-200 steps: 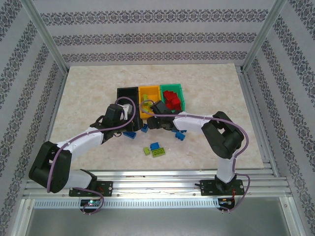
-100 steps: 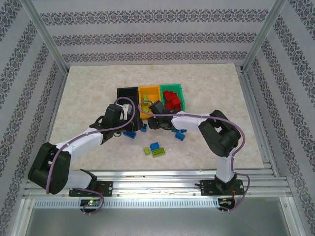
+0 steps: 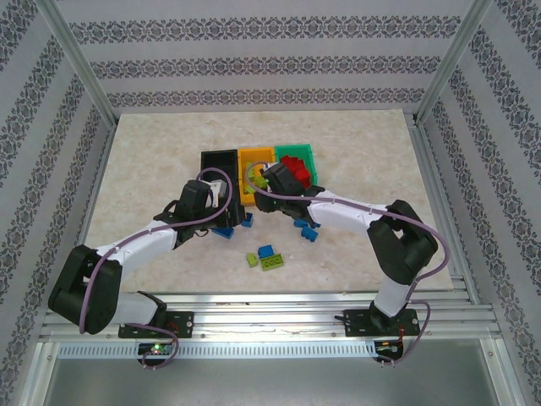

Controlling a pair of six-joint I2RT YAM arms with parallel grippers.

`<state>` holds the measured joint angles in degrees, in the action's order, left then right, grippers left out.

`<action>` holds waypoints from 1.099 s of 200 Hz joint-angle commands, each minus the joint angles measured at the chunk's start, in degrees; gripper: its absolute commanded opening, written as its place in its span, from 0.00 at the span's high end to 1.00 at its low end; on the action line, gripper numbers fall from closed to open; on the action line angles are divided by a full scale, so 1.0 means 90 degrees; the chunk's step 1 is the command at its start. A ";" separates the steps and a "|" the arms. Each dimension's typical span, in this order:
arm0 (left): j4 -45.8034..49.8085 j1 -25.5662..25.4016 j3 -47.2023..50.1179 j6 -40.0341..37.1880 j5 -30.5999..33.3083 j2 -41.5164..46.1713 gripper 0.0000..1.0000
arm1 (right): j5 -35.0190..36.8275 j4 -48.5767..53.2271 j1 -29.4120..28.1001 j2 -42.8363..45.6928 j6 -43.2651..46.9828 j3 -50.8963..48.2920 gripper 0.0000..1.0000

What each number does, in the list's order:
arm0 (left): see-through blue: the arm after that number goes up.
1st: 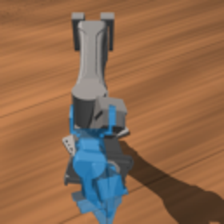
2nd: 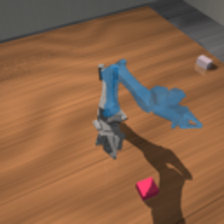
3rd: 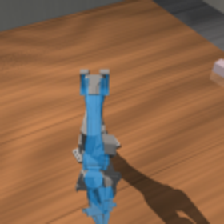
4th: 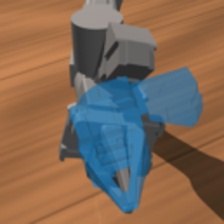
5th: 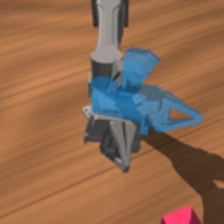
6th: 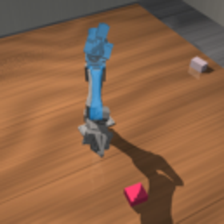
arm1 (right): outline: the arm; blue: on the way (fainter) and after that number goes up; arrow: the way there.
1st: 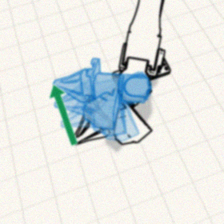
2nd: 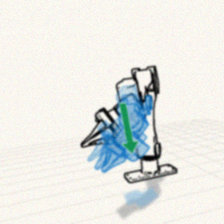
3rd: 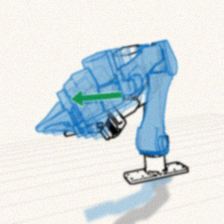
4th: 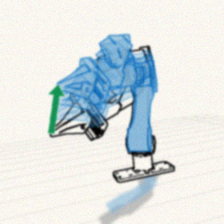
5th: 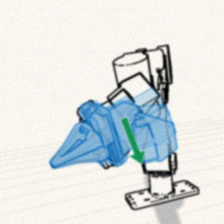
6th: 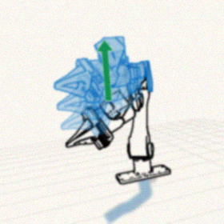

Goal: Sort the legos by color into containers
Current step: Place the lego in the container.

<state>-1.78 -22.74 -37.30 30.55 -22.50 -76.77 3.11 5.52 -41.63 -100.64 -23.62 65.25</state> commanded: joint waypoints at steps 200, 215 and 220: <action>0.1652 -0.0513 0.0165 -0.0229 -0.1150 0.0250 0.34 | -0.0796 -0.0449 0.0992 -0.0506 -0.0241 0.0738 0.45; 0.1797 -0.0679 0.0142 -0.0402 -0.1100 0.0240 0.34 | -0.0805 -0.0583 0.0992 -0.0361 -0.0314 0.0457 0.46; 0.1870 -0.0734 0.0115 -0.0478 -0.1075 0.0233 0.34 | -0.0817 -0.0617 0.0992 -0.0323 -0.0341 0.0386 0.45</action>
<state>10.17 -27.22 -34.94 29.78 -31.53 -75.42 -3.97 2.24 -32.14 -106.56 -25.41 72.03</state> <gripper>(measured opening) 0.661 0.545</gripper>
